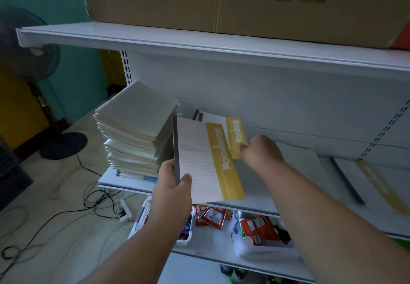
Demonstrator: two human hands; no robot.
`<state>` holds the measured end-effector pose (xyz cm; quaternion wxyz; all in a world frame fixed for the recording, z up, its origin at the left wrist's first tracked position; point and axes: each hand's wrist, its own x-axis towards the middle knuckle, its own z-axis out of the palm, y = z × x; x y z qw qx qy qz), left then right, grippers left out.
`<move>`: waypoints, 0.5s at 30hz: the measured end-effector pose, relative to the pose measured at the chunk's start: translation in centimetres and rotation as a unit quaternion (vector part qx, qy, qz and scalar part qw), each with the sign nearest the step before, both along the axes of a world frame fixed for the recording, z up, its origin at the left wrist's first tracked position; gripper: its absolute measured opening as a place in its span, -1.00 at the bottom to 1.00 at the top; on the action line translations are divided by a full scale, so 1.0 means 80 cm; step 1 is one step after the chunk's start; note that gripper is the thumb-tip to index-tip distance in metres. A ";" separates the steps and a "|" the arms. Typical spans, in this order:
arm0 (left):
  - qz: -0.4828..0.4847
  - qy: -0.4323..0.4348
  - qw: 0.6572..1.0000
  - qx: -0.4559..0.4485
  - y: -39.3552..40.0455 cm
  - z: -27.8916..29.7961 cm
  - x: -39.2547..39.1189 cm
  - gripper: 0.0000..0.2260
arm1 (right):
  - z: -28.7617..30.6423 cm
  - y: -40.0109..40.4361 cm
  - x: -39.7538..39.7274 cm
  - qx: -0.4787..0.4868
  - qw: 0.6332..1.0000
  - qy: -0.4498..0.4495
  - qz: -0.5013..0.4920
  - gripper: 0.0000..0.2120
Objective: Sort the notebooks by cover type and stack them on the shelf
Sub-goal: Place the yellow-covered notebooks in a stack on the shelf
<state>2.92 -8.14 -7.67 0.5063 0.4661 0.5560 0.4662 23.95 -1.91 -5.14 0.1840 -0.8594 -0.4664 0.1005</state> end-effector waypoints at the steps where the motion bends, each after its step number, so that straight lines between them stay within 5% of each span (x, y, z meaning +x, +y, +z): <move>1: 0.007 0.008 1.000 0.019 0.000 0.003 -0.001 -0.74 | -0.001 -0.002 0.006 0.012 1.000 0.016 -0.006 -0.72; 5: 0.060 0.041 0.994 0.079 0.000 0.026 -0.007 -0.76 | -0.005 -0.010 0.018 0.157 0.969 0.179 -0.070 -0.72; 7: 0.089 0.063 0.989 0.101 0.002 0.031 -0.013 -0.75 | -0.001 -0.018 0.015 0.251 0.909 0.315 -0.108 -0.78; 11: 0.124 0.078 0.981 0.128 0.002 0.033 -0.024 -0.73 | 0.002 -0.039 0.002 0.282 0.816 0.495 -0.095 -0.81; 15: 0.147 0.075 0.979 0.121 0.004 0.035 -0.028 -0.71 | -0.007 -0.046 -0.008 0.315 0.797 0.499 -0.133 -0.87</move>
